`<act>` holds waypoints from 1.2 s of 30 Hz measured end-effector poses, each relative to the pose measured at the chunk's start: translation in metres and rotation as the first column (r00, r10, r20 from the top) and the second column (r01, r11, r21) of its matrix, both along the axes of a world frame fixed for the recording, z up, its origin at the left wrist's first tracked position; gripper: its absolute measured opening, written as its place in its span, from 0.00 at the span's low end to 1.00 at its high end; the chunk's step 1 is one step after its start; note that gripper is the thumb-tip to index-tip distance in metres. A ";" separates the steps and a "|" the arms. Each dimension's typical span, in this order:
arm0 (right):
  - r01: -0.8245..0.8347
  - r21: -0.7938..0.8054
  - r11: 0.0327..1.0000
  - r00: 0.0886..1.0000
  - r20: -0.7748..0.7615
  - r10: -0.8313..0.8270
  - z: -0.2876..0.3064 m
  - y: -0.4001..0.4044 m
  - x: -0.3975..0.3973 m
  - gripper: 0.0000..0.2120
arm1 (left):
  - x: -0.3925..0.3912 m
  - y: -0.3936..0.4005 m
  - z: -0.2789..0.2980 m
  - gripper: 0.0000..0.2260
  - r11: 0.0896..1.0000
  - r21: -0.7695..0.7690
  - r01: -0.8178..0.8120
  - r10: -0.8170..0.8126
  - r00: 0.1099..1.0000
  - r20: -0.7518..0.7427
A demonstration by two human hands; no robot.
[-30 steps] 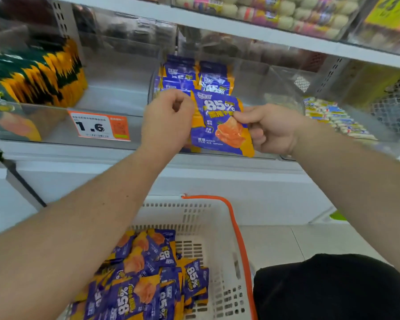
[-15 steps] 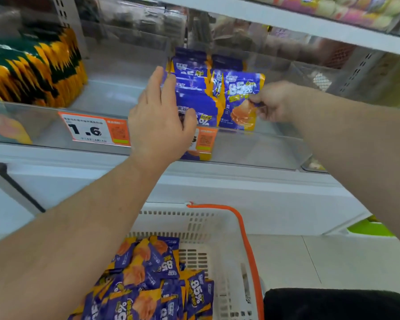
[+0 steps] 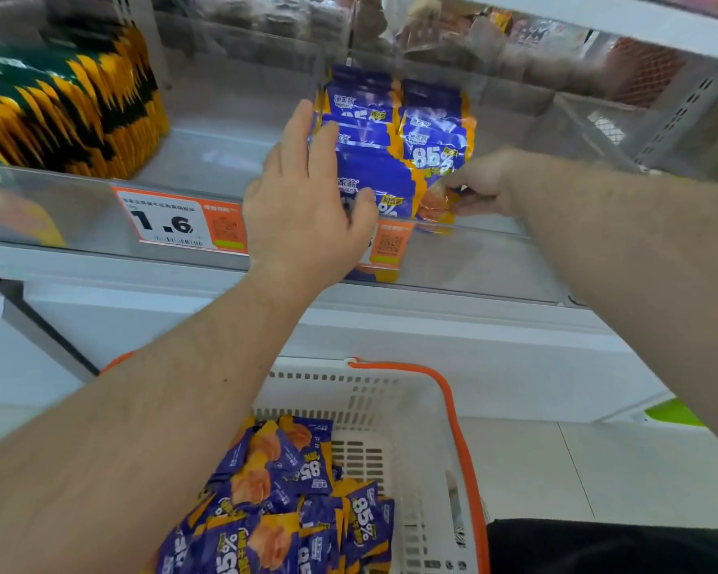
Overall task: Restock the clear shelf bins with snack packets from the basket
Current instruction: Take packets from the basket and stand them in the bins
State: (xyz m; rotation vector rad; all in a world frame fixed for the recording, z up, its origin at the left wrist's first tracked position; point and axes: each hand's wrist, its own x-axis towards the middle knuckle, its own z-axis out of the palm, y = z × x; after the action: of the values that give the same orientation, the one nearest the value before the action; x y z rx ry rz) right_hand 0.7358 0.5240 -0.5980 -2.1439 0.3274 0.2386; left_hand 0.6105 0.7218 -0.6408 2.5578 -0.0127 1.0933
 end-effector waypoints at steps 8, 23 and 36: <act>0.273 -0.330 0.904 0.826 0.562 -0.044 0.025 0.006 -0.059 0.06 | -0.025 -0.003 0.010 0.28 0.981 -0.155 0.117 -0.110 0.992 0.055; -0.220 -0.512 0.830 0.918 0.178 0.353 -0.189 0.051 -0.201 0.06 | -0.132 0.011 -0.157 0.14 0.883 -0.460 0.096 -0.421 0.596 -0.684; -0.616 -0.074 0.784 0.680 -0.553 0.482 -0.333 0.076 -0.272 0.19 | -0.145 0.042 -0.216 0.11 0.913 -0.394 -0.104 -0.339 0.344 -0.876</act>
State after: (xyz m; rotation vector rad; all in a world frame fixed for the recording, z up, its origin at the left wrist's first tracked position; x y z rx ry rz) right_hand 0.4640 0.6002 -0.9308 -2.3635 -0.0264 1.1996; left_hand 0.4653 0.7640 -0.8565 2.3436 0.2759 -0.5651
